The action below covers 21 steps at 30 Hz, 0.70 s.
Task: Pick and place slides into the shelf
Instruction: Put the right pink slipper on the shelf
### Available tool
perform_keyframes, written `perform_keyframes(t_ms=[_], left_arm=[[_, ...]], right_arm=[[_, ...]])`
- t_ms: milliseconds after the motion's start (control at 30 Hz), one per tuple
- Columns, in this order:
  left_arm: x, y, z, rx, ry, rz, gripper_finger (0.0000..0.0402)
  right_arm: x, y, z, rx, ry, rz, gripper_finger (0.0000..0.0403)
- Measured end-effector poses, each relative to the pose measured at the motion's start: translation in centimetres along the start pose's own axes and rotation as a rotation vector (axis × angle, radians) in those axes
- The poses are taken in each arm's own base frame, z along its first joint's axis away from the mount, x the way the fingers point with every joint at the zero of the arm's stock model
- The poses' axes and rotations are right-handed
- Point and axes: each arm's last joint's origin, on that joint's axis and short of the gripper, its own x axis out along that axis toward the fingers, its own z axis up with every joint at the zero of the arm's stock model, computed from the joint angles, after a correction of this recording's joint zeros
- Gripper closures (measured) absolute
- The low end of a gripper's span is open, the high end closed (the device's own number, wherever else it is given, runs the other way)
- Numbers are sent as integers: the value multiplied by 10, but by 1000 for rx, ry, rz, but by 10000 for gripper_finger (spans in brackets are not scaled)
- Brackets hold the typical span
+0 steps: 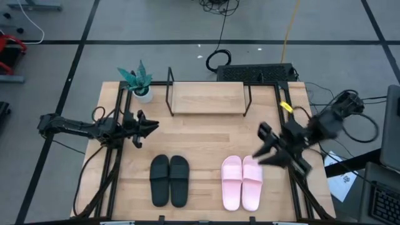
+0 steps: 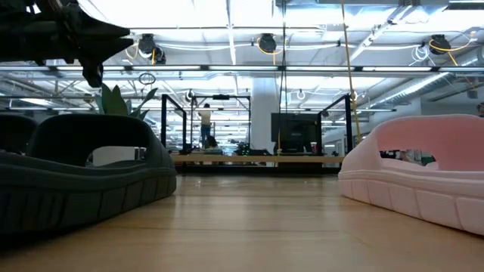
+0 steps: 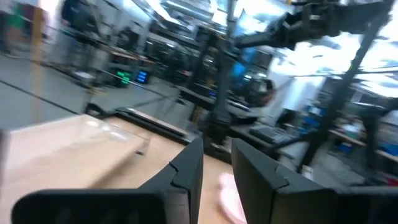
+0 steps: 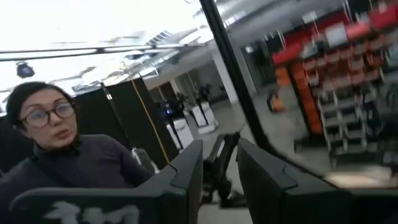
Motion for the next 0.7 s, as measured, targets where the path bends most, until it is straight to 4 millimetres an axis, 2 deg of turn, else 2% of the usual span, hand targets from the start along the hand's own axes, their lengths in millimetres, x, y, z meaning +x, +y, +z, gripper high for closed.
perform_keyframes(t_ms=[133, 300, 467, 567, 700], left_arm=[[0, -3, -1, -12, 37, -101, 314], [0, -5, -2, -65, 68, -167, 314], [0, -3, -1, -134, 53, -117, 314], [0, -2, -1, -170, 31, -63, 314], [0, -1, 0, -226, 14, -25, 314]], right_arm=[[4, 29, -25, 151, 98, -95, 310], [1, 53, -72, 391, 253, -217, 310], [-5, 70, -128, 603, 455, -371, 310], [-9, 81, -156, 668, 528, -443, 310], [-14, 88, -179, 692, 579, -516, 310]])
